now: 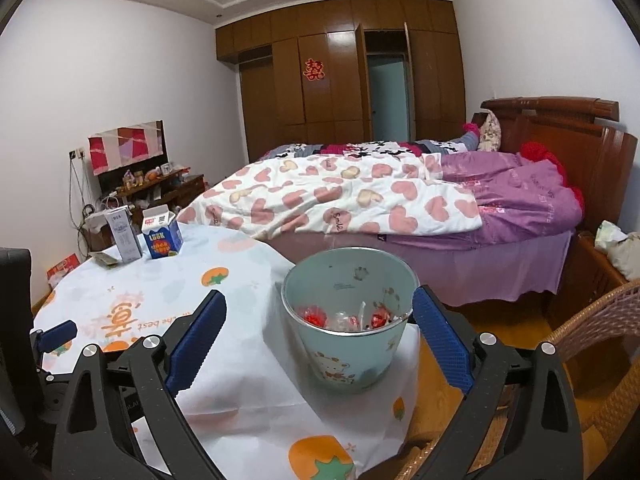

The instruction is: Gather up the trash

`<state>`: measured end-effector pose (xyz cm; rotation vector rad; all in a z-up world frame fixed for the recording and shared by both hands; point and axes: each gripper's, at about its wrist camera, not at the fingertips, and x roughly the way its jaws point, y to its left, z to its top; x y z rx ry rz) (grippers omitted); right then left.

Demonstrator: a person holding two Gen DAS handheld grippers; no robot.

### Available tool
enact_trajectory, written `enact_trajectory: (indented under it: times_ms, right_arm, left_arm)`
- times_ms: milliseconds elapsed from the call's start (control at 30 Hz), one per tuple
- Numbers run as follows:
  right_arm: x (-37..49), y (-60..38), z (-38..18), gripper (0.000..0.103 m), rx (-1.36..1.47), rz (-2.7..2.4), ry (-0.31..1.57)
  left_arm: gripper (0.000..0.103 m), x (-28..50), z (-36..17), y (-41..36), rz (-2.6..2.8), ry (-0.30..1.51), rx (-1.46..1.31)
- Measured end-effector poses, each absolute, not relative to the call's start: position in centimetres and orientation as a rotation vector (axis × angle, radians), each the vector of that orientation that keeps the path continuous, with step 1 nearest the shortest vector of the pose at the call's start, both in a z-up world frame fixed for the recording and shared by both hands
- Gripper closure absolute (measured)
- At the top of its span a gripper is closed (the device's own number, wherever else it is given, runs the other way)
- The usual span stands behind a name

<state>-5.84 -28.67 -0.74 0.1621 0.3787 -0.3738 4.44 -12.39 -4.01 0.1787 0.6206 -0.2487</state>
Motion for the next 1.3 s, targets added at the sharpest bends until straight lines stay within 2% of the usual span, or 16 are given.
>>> enact_trajectory:
  times_ms: [1300]
  right_arm:
    - [-5.7, -28.4, -0.9, 0.010, 0.185, -0.358, 0.394]
  left_arm:
    - [0.006, 3.5, -2.5, -11.3, -0.172, 0.565, 0.168]
